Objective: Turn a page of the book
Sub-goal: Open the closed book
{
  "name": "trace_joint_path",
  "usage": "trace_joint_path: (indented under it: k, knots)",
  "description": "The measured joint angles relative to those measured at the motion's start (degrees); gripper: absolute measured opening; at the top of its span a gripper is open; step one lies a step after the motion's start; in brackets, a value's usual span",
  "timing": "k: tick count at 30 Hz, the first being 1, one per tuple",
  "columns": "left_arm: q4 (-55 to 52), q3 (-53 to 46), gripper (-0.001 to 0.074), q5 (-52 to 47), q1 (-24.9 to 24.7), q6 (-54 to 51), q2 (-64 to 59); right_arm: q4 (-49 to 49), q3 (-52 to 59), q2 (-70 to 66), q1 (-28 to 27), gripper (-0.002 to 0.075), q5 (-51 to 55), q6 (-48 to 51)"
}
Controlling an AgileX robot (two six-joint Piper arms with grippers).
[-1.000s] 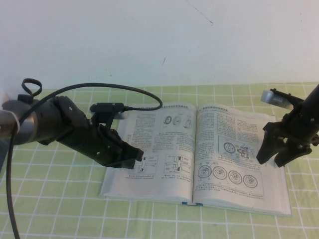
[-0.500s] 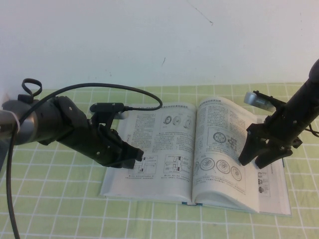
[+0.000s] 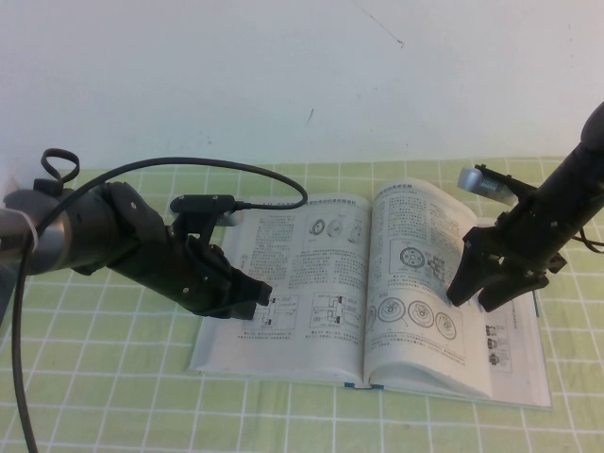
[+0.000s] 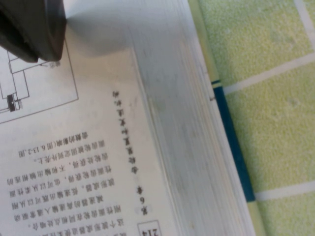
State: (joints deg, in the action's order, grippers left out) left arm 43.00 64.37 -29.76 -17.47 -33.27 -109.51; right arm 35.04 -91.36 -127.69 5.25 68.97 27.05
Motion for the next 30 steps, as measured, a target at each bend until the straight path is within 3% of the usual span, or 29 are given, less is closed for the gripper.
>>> trace_joint_path:
  k: [9, 18, 30]
  knots:
    - [0.0, 0.0, -0.0003, 0.0, 0.0, -0.13, 0.0, 1.19, -0.54, -0.05, 0.0, 0.0461, 0.0, 0.26]
    - [0.0, 0.0, -0.0004, 0.0, 0.0, -0.13, 0.0, 10.85, -0.54, -0.05, 0.0, 0.0461, -0.19, 3.3]
    - [0.1, 0.0, -0.0003, 0.0, 0.0, -0.13, 0.0, 11.22, -0.61, -0.05, 0.0, 0.0461, -0.33, 3.44]
